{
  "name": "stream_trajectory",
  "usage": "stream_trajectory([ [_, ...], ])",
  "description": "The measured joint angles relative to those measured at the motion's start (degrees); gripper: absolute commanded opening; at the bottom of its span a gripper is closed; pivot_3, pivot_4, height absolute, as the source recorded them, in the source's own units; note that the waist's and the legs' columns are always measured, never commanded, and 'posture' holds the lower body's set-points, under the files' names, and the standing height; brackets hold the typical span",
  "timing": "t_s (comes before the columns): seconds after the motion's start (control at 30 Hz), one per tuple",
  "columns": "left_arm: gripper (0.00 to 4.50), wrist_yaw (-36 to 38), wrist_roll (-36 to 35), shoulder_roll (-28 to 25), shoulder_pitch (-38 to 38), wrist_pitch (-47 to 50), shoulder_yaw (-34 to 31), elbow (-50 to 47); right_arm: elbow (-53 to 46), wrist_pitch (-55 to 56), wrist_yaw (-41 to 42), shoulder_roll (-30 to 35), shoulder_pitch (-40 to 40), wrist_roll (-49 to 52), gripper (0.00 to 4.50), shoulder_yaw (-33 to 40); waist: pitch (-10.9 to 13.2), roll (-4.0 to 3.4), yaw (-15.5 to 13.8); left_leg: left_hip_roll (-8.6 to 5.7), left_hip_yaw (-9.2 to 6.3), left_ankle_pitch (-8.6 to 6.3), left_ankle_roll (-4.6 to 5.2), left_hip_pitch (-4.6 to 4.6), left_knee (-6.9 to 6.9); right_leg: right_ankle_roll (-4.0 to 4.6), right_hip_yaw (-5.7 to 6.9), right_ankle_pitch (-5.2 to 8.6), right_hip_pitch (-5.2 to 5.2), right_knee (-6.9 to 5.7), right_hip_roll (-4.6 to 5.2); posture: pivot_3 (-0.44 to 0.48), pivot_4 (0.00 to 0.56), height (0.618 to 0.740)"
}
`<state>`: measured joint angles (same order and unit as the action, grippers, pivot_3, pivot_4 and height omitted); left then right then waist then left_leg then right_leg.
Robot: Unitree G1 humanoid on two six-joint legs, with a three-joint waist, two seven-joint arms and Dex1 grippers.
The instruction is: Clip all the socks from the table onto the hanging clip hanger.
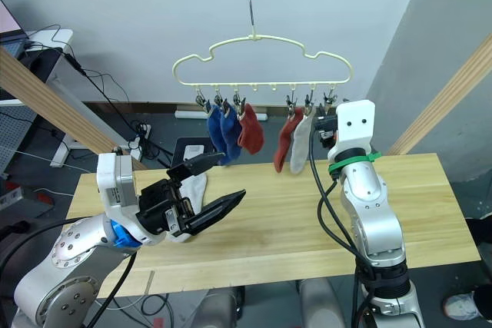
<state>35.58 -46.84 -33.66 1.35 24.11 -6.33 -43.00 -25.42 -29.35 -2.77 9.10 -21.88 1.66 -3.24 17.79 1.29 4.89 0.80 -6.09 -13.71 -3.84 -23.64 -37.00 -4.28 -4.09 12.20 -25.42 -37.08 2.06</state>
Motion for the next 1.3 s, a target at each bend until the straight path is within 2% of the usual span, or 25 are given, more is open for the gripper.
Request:
stream_trajectory([
  [0.4,4.50,-0.44,1.48,0.07,-2.70,0.22,1.90,-0.25,3.17,0.00,-0.08,-3.67,-2.01,-0.46,2.50,1.11,0.00,0.00,0.01,0.00,0.00,0.00,0.00,0.03,-0.01,0.03,0.00,-0.03,0.02,-0.02,0.00,-0.060,0.270,0.740],
  [0.67,4.50,-1.00,4.33,0.07,-2.54,0.22,3.27,-0.27,6.02,0.88,-0.13,-4.32,-4.56,-0.93,2.50,1.53,0.00,0.00,0.00,0.00,0.00,0.00,0.01,0.05,-0.01,0.04,0.00,-0.03,0.02,-0.03,0.00,-0.054,0.276,0.740],
  [1.2,4.50,-1.30,5.29,0.10,-3.03,0.46,3.71,-1.48,7.02,1.91,-0.03,-5.35,-5.89,-1.55,2.50,1.92,0.01,-0.01,0.00,0.00,0.00,0.00,0.01,0.05,-0.01,0.05,0.00,-0.03,0.03,-0.04,0.00,-0.056,0.283,0.740],
  [1.3,4.50,-1.44,5.32,0.13,-3.17,0.49,3.72,-1.48,7.02,1.91,0.02,-5.55,-5.89,-1.53,1.91,1.93,0.01,-0.01,0.01,0.00,0.00,0.00,0.01,0.05,-0.01,0.05,0.00,-0.03,0.03,-0.04,0.00,-0.055,0.286,0.740],
])
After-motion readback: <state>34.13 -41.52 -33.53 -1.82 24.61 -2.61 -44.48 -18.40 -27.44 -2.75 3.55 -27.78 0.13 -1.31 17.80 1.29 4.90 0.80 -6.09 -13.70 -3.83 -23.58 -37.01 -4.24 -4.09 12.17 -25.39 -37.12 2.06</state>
